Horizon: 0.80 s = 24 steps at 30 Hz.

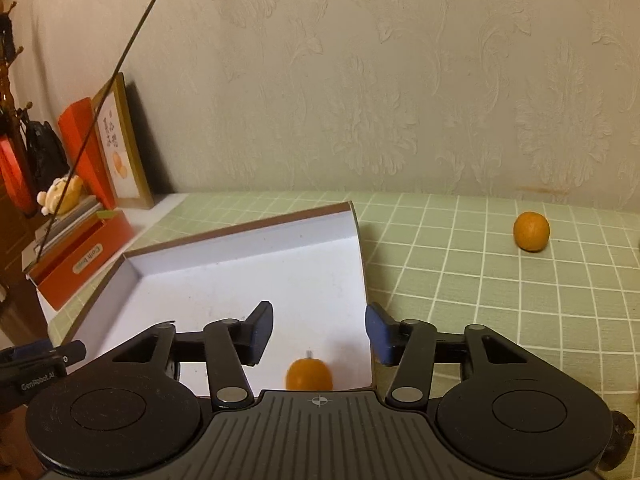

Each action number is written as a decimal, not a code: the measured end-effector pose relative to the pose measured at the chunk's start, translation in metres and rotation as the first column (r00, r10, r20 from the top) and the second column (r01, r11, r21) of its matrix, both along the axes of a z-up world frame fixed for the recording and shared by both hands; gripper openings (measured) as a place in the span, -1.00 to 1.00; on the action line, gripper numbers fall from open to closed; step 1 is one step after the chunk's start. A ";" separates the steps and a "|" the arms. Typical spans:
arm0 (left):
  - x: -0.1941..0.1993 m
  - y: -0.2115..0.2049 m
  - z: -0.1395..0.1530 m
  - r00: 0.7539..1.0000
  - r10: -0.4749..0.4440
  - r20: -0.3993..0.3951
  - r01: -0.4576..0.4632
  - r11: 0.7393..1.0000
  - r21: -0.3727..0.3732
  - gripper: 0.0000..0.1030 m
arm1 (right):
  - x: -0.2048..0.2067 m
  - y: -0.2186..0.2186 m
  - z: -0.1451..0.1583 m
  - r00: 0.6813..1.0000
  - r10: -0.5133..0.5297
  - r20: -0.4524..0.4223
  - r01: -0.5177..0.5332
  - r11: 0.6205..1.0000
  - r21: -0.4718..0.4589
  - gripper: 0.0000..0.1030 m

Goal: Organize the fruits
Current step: 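Open both tools to drop the chunk and mandarin into the box, then grasp the tan round ball with the left tool while the right tool returns to the fruits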

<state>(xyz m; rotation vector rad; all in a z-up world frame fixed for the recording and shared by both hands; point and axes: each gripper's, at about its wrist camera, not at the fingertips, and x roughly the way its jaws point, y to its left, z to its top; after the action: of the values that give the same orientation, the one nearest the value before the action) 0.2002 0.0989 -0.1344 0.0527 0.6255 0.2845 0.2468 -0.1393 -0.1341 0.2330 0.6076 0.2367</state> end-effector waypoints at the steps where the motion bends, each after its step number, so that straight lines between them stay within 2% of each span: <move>1: -0.001 0.000 0.001 1.000 -0.002 0.005 0.002 1.000 -0.004 -0.24 | -0.001 -0.001 0.001 1.000 -0.006 0.005 0.006 1.000 0.002 0.03; 2: -0.002 0.000 0.003 1.000 -0.001 0.011 0.001 1.000 -0.005 -0.20 | -0.002 -0.002 0.002 1.000 -0.010 0.009 0.010 1.000 0.003 0.10; 3: -0.002 0.000 0.004 1.000 0.000 0.018 0.000 1.000 -0.003 -0.15 | -0.003 -0.003 0.003 1.000 -0.014 0.013 0.014 1.000 0.006 0.30; 4: -0.004 -0.001 0.005 1.000 0.000 0.027 0.000 1.000 0.001 0.01 | -0.004 -0.004 0.005 1.000 -0.024 0.019 0.024 1.000 0.005 0.44; 5: -0.005 -0.002 0.007 0.999 0.003 0.038 -0.004 1.000 0.010 0.23 | -0.007 -0.005 0.007 0.999 -0.038 0.030 0.038 0.999 0.001 0.72; 6: -0.007 -0.004 0.009 0.999 0.007 0.051 -0.008 1.000 0.022 0.33 | -0.010 -0.006 0.009 0.998 -0.052 0.045 0.052 0.999 -0.002 0.88; 7: -0.008 -0.006 0.011 0.998 0.007 0.064 -0.009 0.999 0.034 0.43 | -0.012 -0.008 0.011 0.997 -0.063 0.055 0.063 0.998 0.000 0.93; 14: -0.015 -0.011 0.016 0.996 0.007 0.094 -0.013 0.998 0.059 0.61 | -0.020 -0.023 0.018 0.992 -0.108 0.066 0.108 0.994 0.014 1.00; 24: -0.032 -0.017 0.026 0.993 -0.018 0.116 0.012 0.998 0.058 0.64 | -0.040 -0.041 0.032 0.987 -0.134 0.090 0.132 0.991 0.026 1.00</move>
<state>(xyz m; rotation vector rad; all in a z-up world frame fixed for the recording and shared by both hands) 0.1685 0.0816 -0.1082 0.0952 0.5006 0.2887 0.2065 -0.1803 -0.1016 0.2793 0.4972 0.1239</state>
